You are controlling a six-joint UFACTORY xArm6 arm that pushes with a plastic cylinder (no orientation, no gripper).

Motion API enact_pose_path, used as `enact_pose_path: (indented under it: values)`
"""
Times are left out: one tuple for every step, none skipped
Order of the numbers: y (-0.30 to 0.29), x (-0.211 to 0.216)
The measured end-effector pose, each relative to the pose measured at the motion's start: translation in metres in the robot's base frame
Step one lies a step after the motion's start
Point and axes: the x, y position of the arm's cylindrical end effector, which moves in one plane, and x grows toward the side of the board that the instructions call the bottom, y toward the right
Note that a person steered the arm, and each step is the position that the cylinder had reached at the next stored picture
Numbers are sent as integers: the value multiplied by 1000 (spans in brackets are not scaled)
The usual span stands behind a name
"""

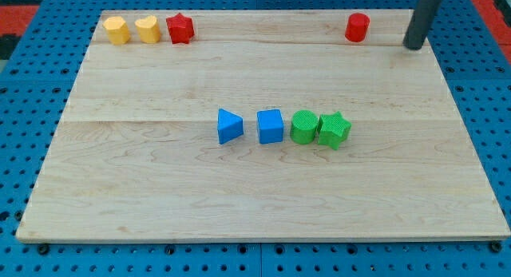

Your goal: Push the red circle close to red star

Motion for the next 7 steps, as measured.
enact_pose_path:
  values:
    - [-54,-25]
    - [-164,-26]
    - [-252,-29]
    - [-162,-51]
    - [-199,-75]
    - [-272,-75]
    - [-303,-75]
